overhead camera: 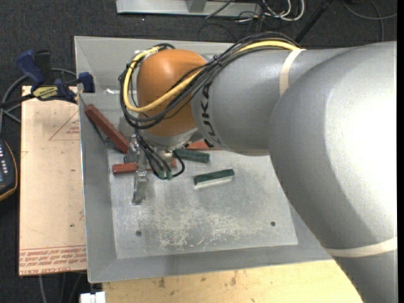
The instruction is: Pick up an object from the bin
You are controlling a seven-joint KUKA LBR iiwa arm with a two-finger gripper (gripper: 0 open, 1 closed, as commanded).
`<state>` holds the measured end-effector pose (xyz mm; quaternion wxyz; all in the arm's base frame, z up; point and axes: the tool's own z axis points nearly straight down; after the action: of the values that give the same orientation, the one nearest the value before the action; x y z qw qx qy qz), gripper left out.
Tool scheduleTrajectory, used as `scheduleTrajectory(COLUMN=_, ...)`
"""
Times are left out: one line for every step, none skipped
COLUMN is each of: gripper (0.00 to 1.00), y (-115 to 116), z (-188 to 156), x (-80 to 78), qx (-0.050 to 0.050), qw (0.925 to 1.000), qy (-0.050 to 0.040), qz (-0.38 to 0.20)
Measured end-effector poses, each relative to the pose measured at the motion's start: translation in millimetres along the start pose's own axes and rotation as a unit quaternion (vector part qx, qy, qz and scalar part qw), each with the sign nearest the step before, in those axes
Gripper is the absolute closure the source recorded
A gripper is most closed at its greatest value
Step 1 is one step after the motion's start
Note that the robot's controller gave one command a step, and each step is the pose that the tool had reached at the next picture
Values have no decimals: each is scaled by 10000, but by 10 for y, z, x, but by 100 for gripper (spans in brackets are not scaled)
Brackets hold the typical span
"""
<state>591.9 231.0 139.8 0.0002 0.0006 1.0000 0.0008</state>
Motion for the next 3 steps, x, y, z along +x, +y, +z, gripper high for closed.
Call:
scheduleTrajectory(gripper=0, y=-12, z=734, x=-512, qx=14, qw=9996, qy=15, qz=266)
scheduleTrajectory(gripper=100, y=7, z=657, x=-533, qx=-13, qw=9996, qy=-30, qz=267)
scheduleTrajectory(gripper=100, y=-122, z=-646, x=-399, qx=-12, qw=10000, qy=-56, qz=53)
